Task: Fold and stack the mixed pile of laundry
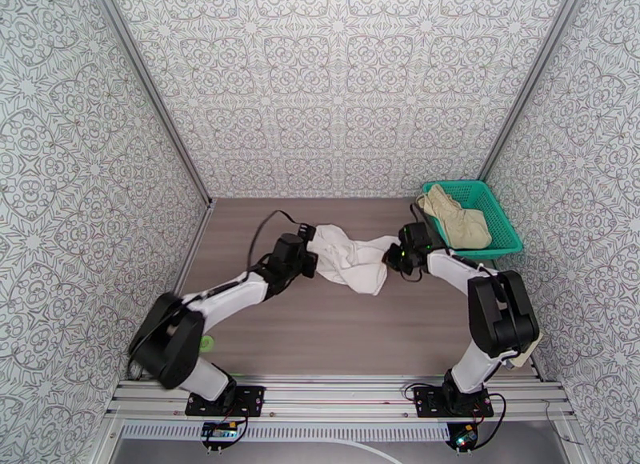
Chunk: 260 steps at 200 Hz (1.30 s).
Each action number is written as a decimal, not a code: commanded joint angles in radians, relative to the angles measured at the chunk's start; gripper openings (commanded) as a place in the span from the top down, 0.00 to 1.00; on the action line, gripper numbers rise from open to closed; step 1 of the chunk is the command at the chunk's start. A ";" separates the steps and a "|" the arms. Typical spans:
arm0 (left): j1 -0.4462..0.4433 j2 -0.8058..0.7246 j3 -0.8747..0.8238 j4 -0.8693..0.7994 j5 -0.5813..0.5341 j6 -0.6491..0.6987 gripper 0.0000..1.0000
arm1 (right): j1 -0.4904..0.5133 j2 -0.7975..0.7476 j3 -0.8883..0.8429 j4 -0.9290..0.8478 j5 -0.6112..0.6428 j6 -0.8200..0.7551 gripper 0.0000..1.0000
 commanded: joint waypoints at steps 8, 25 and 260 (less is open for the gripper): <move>-0.020 -0.231 0.091 -0.039 -0.031 0.097 1.00 | 0.002 -0.184 0.154 -0.162 0.066 -0.101 1.00; -0.053 -0.359 0.176 -0.138 -0.042 0.160 1.00 | 0.002 -0.282 0.236 -0.257 0.103 -0.148 1.00; 0.224 -0.073 0.927 -0.465 0.117 0.265 1.00 | -0.024 0.110 1.237 -0.527 -0.109 -0.186 1.00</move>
